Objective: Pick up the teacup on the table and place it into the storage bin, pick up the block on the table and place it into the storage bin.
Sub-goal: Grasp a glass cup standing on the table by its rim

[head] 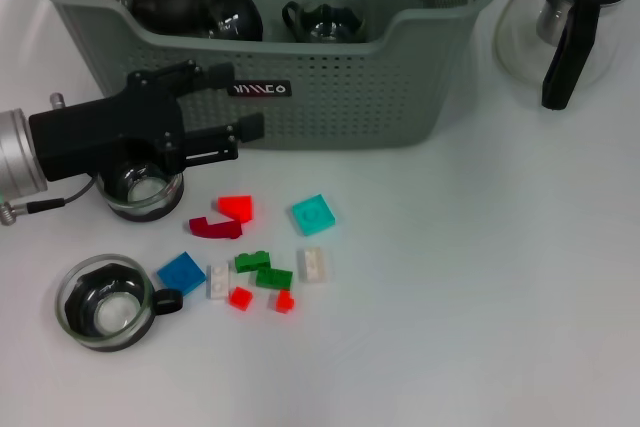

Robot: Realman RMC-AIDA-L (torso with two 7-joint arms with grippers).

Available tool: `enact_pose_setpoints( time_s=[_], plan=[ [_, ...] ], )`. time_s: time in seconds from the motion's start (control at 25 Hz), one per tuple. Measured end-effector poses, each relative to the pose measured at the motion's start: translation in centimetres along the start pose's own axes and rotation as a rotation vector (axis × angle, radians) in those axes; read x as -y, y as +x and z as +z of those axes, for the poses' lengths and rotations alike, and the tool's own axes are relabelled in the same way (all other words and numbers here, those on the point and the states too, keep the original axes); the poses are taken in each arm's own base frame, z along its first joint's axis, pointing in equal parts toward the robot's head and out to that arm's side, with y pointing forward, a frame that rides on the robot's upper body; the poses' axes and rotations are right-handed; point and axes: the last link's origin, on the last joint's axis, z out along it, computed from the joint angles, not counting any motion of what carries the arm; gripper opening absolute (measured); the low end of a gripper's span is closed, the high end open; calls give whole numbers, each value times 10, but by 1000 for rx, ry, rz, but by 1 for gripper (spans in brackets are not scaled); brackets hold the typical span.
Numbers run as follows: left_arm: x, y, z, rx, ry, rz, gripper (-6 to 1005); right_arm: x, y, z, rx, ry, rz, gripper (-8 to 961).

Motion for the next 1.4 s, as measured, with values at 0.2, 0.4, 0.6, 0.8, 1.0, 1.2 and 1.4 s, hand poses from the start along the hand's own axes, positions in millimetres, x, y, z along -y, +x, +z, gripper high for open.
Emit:
enact_pose_setpoints(
  time_s=[0.2,0.4,0.6,0.8,1.0,1.2,1.4],
  plan=[
    [2,2,2,0,-2,7,783,-4,13,-17,-218,-35,184,942],
    [3,2,1,4,4,9,783,3,36,-19,-583,29,249,864],
    [4,1,-2,4,20,2,782,-11,56,-23,-810,-63,168,848],
    [4,-1,-3,5,31,-5,782,-17,67,-35,-858,-77,190,849],
    [5,-1,-4,7,33,-4,782,-18,80,-43,-860,-30,197,850],
    [4,2,-11,6,17,-34,782,-21,101,-45,-832,0,143,850],
    [4,21,-39,54,-37,-177,782,-26,117,-48,-785,16,85,850]
  ],
)
